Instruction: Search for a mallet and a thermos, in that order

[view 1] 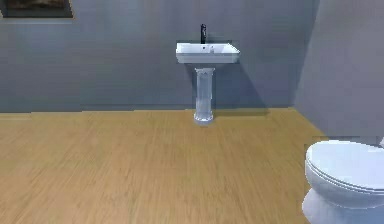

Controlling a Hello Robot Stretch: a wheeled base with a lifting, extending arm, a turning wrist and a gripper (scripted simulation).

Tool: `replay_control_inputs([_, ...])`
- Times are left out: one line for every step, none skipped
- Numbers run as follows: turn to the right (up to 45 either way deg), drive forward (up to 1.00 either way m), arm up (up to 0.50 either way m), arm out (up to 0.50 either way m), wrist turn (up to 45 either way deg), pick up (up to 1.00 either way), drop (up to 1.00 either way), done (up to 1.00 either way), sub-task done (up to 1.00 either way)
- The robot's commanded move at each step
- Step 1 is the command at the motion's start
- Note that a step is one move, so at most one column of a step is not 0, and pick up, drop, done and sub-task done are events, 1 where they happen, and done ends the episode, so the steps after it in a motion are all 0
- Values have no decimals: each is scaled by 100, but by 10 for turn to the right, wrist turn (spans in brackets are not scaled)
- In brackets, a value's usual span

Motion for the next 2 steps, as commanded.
replay_control_inputs([0, 50, 0, 0, 0, 0, 0, 0, 0])
replay_control_inputs([-450, 0, 0, 0, 0, 0, 0, 0, 0])
